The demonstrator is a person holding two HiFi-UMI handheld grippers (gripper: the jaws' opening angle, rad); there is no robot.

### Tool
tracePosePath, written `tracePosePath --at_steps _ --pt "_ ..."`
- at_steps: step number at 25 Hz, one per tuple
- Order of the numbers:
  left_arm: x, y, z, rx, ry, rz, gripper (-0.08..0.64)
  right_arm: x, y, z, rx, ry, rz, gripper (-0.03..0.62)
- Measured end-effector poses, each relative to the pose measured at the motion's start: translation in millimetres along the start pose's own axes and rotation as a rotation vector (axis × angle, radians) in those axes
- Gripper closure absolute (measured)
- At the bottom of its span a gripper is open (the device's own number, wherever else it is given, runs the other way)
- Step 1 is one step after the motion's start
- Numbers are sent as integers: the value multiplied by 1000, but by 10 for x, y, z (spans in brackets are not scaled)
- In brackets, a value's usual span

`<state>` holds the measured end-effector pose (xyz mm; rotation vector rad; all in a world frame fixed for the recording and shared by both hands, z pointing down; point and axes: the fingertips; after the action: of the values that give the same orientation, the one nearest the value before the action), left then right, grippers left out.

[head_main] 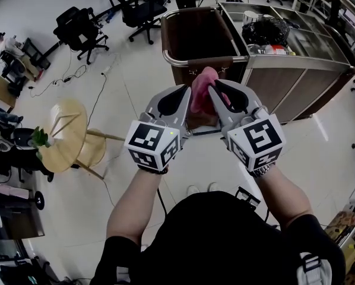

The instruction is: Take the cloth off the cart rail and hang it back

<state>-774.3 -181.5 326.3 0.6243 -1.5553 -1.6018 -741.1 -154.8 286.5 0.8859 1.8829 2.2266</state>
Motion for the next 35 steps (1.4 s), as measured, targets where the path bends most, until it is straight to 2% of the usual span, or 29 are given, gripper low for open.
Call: tracePosePath --at_steps 9,20,25,28,35 --pt "-25 -33 -34 17 91 -5 563 34 52 -33 44 70 16 551" --pt "-559 158 -549 62 284 -2 563 -437 271 454 102 252 13 551" --pt "-684 427 -741 73 384 2 563 -530 565 614 132 345 24 551" --pt "-962 505 -891 86 441 8 563 -689 623 883 152 400 26 551" --pt "-1870 689 -1522 125 541 0 563 -1359 747 1719 174 505 18 551"
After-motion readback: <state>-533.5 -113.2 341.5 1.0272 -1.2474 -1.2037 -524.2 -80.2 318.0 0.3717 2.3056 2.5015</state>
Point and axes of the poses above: the fingertips, and each gripper's own axes: z backward along the fingers, x to its left, y out of its underside, and after that the axes turned 11 degrees about z, right-handed
